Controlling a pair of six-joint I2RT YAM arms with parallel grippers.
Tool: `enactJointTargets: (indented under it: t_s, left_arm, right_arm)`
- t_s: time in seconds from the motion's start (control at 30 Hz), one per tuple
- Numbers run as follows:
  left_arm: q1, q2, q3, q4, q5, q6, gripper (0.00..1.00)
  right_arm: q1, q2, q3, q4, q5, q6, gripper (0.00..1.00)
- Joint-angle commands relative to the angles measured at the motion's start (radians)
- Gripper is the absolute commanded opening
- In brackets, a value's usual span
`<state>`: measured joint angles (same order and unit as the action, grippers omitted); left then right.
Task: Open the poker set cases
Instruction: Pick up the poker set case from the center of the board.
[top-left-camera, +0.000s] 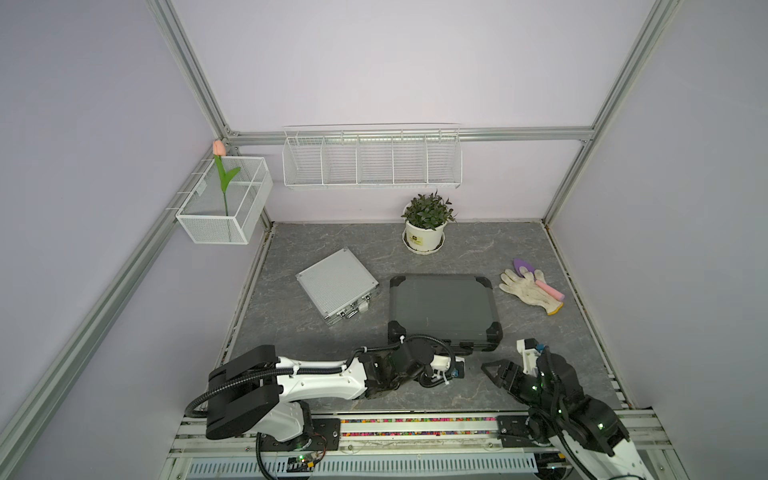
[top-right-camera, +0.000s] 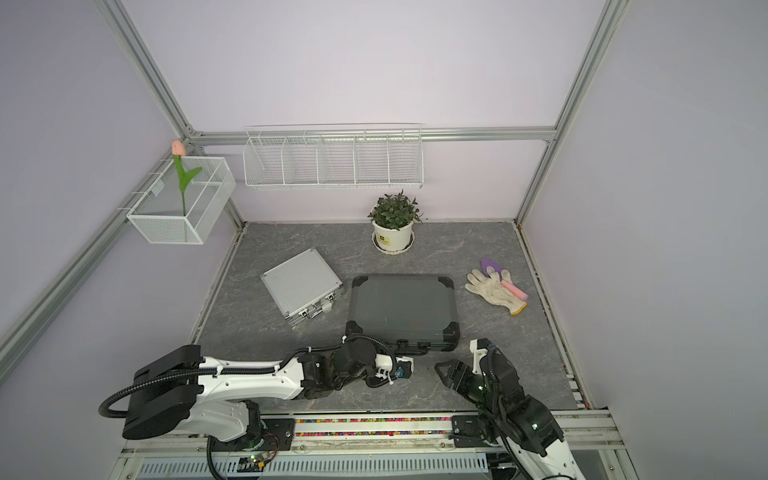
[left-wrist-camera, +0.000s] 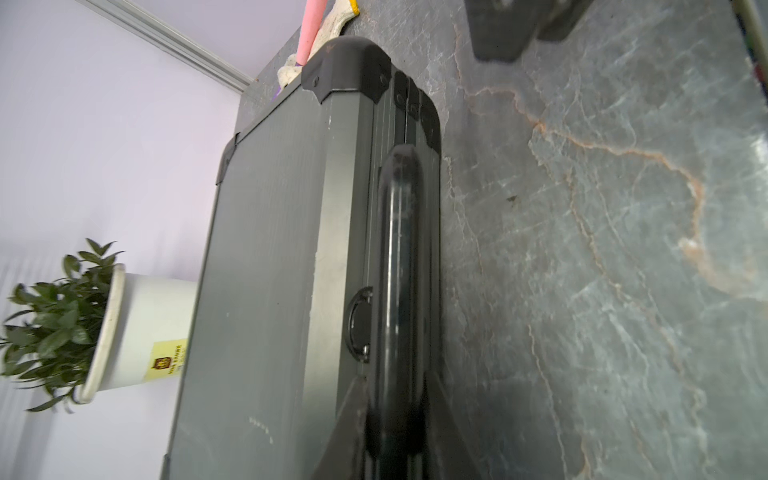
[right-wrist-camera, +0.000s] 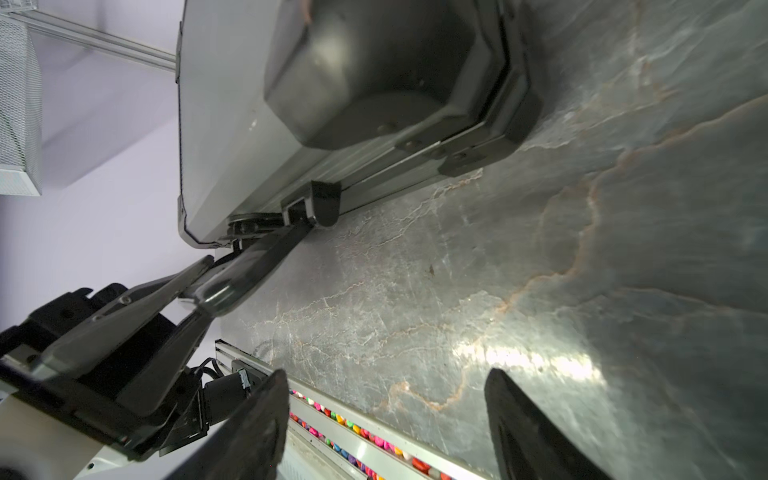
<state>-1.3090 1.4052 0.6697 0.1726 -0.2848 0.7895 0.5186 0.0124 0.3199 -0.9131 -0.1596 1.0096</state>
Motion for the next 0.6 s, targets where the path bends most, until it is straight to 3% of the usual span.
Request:
enactJointTargets:
  t_s: [0.0, 0.23, 0.4, 0.57]
  left_arm:
    - [-0.012, -0.116, 0.063, 0.263, -0.147, 0.101, 0.0]
    - [-0.018, -0.171, 0.087, 0.28, -0.12, 0.192, 0.0]
    - [-0.018, -0.196, 0.071, 0.263, -0.097, 0.243, 0.0]
    - [-0.018, -0.24, 0.048, 0.245, -0.057, 0.261, 0.0]
  right_arm:
    - [0.0, 0.017, 0.076, -0.067, 0.059, -0.049, 0.76]
    - [-0.001, 0.246, 0.257, 0.034, 0.092, -0.285, 0.79]
    - [-0.001, 0.474, 0.385, 0.127, 0.011, -0.476, 0.83]
    - [-0.001, 0.605, 0.497, 0.148, -0.083, -0.72, 0.87]
